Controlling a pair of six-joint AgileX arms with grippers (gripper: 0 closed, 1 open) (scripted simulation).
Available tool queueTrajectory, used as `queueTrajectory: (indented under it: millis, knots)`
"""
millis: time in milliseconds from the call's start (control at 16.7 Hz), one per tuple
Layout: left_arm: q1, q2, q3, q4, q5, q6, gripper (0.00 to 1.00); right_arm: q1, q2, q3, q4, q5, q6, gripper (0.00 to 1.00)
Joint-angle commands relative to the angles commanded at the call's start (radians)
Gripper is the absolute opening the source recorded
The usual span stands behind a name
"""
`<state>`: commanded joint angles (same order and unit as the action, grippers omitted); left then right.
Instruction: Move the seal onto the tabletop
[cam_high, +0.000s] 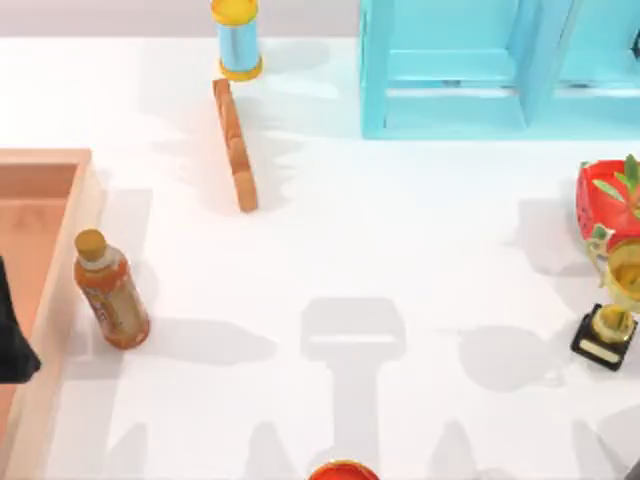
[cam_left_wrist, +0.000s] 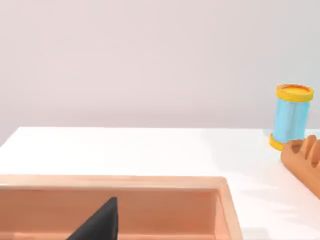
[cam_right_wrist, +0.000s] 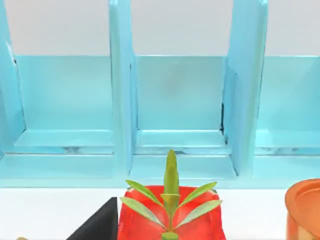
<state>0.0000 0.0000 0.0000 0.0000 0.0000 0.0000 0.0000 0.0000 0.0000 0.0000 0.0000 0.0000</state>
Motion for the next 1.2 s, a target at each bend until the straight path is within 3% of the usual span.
queueTrajectory:
  millis: [240,480,1200]
  knots:
    - [0.011,0.032,0.032,-0.031,-0.002,0.01,1.0,0.0,0.0,0.0,0.0,0.0,0.0,1.0]
    - [0.06,0.222,0.21,-0.191,-0.005,0.059,1.0,0.0,0.0,0.0,0.0,0.0,0.0,1.0]
    - [0.268,1.304,0.98,-0.967,-0.002,0.282,1.0,0.0,0.0,0.0,0.0,0.0,0.0,1.0]
